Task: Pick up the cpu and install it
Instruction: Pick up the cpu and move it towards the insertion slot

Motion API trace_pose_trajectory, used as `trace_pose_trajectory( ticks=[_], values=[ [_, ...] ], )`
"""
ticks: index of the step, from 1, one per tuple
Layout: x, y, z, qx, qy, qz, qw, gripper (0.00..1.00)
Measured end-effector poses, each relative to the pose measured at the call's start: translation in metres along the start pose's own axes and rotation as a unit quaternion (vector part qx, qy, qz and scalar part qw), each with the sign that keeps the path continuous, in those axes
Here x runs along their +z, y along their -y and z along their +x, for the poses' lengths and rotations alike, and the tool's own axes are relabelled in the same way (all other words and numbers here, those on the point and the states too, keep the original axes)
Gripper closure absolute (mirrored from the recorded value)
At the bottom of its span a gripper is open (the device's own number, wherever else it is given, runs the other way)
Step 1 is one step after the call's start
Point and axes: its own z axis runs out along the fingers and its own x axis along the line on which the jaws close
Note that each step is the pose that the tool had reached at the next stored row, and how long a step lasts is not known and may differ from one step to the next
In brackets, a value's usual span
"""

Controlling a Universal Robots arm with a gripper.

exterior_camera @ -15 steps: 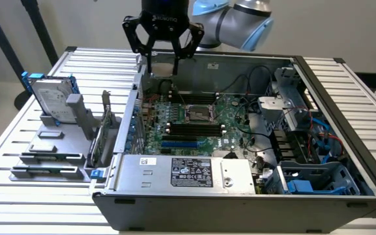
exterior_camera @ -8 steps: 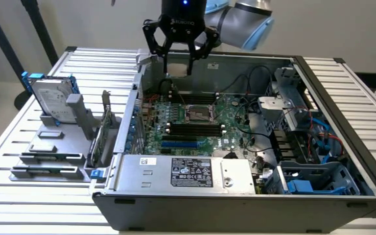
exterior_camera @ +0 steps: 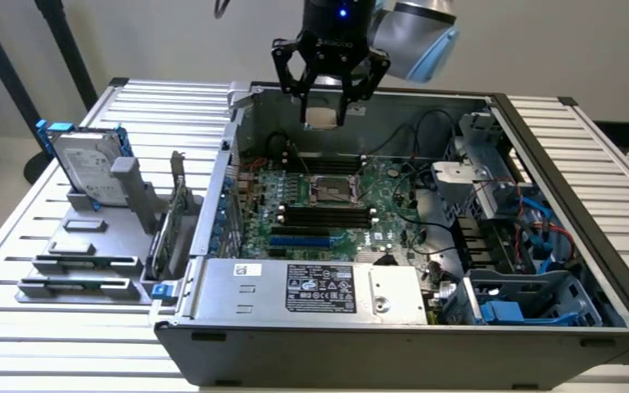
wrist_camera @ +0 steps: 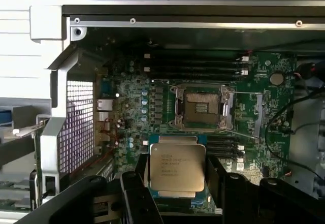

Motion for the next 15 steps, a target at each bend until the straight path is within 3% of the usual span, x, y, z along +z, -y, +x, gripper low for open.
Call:
trace_pose_trajectory(
  ticks=[6,15],
  values=[
    [0.0102,-0.0138,-0.015,0.0,0.0,0.0,1.0,0.45],
    [0.0262,-0.0216,-0.023,0.0,0.0,0.0,1.0,0.45]
  ],
)
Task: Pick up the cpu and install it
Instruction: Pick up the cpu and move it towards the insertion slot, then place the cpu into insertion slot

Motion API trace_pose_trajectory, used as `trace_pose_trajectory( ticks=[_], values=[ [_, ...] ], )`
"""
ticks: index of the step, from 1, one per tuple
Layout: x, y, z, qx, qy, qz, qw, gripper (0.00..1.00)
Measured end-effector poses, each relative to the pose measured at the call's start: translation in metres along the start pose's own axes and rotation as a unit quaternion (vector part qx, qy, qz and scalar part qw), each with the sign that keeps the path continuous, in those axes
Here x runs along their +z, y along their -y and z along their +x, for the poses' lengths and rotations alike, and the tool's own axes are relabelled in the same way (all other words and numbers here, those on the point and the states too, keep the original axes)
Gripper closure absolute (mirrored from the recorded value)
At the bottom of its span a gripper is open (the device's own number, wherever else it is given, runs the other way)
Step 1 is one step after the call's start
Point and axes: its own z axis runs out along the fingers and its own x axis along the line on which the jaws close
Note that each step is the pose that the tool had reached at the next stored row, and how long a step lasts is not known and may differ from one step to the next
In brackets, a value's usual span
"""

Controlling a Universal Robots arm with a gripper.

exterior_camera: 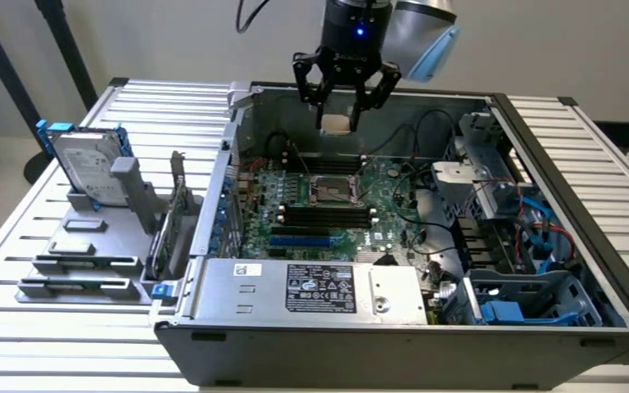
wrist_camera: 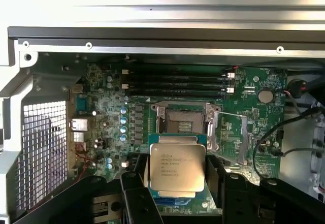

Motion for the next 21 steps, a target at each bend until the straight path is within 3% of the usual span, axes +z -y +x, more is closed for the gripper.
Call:
trace_pose_trajectory(
  ticks=[12,14,21],
  values=[
    [0.0209,-0.0028,-0.011,0.0,0.0,0.0001,1.0,0.45],
    [0.0209,-0.0028,-0.012,0.0,-0.0013,0.0001,1.0,0.45],
    [0.021,-0.0028,-0.012,0.0,-0.0013,0.0,1.0,0.45]
  ],
)
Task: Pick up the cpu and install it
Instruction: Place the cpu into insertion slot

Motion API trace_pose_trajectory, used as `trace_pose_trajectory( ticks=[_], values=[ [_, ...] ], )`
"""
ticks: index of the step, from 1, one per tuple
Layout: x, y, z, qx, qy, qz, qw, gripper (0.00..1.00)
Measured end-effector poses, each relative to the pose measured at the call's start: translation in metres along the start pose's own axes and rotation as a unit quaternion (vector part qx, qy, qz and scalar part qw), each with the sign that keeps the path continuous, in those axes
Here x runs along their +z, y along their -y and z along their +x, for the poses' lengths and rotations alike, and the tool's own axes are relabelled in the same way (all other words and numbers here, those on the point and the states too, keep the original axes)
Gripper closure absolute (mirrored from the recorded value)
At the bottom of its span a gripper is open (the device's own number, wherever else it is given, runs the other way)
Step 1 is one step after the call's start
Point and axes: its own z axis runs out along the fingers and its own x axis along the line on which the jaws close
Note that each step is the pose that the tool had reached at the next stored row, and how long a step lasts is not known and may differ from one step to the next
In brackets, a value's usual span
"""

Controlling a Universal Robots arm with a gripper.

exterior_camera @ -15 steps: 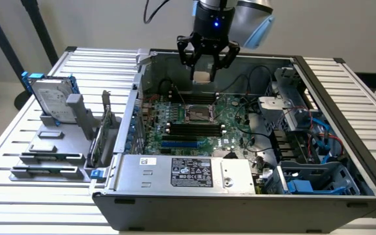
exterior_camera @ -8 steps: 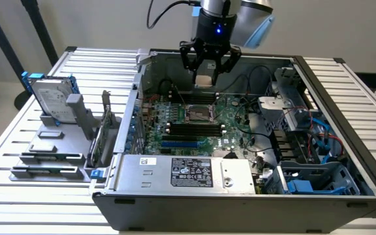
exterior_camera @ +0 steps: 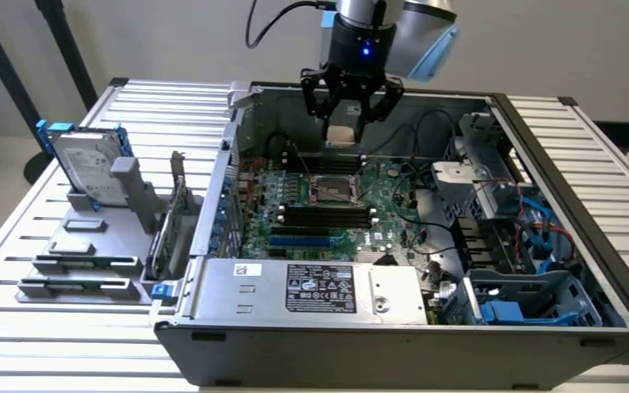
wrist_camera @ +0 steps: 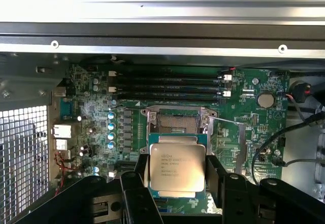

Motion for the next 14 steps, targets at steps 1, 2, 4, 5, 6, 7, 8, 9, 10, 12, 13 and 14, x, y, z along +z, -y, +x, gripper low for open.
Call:
trace_pose_trajectory(
  ticks=[1,2,4,5,6,7,8,9,10,12,13,14],
  values=[
    [0.0,0.0,0.0,0.0,0.0,0.0,1.0,0.45],
    [0.0,0.0,0.0,0.0,0.0,0.0,1.0,0.45],
    [0.0,0.0,0.0,0.0,0.0,0.0,1.0,0.45],
    [0.0,0.0,0.0,0.0,0.0,0.0,1.0,0.45],
    [0.0,0.0,0.0,0.0,0.0,0.0,1.0,0.45],
    [0.0,0.0,0.0,0.0,0.0,0.0,1.0,0.45],
    [0.0,0.0,0.0,0.0,0.0,0.0,1.0,0.45],
    [0.0,0.0,0.0,0.0,0.0,0.0,1.0,0.45],
    [0.0,0.0,0.0,0.0,0.0,0.0,1.0,0.45],
    [0.0009,0.0,0.0003,0.005,0.0005,-0.0004,1.0,0.45],
    [0.0017,0.0,0.0002,0.013,0.0007,-0.0008,0.9999,0.45],
    [0.0026,0.0,0.0002,0.022,0.0008,-0.0013,0.9998,0.45]
  ],
)
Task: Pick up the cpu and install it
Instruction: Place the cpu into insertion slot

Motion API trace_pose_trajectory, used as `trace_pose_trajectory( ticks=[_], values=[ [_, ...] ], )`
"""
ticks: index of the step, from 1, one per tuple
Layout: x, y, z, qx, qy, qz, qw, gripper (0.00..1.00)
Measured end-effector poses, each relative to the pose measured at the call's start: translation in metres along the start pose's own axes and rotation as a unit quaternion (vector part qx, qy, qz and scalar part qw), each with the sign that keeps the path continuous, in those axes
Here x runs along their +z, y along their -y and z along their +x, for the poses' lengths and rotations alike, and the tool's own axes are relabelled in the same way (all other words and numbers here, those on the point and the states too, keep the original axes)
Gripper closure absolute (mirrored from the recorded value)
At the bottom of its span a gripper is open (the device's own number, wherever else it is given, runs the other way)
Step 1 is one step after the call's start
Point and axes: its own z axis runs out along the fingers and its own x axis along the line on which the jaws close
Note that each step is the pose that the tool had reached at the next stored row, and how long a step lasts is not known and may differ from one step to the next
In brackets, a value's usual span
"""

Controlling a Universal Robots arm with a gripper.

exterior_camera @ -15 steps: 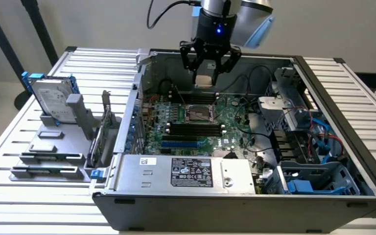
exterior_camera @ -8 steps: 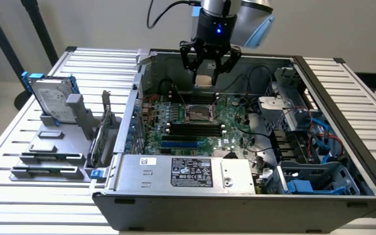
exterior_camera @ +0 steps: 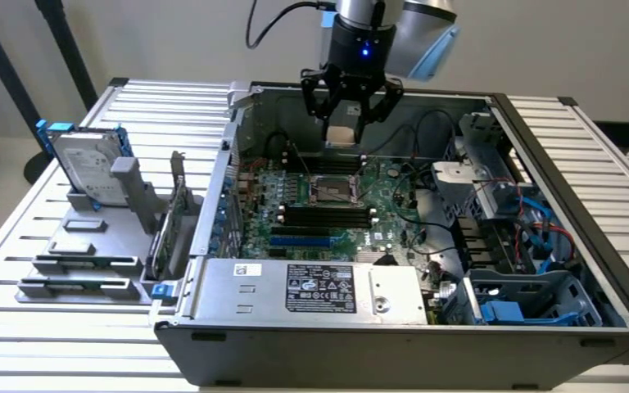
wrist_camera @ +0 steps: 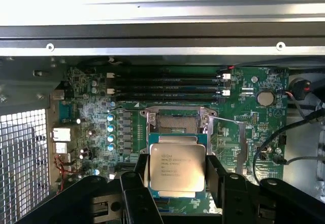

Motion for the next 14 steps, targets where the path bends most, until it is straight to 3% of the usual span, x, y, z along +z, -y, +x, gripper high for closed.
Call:
trace_pose_trajectory(
  ticks=[4,7,10,14],
  values=[
    [0.0065,0.0001,0.0,0.036,0.0004,-0.0024,0.9994,0.45],
    [0.0119,0.0001,-0.001,0.063,0.0008,-0.0041,0.998,0.45],
    [0.0174,0.0002,-0.001,0.091,0.0011,-0.0058,0.9959,0.45],
    [0.0245,0.0003,-0.002,0.127,0.0015,-0.0082,0.9919,0.45]
  ],
)
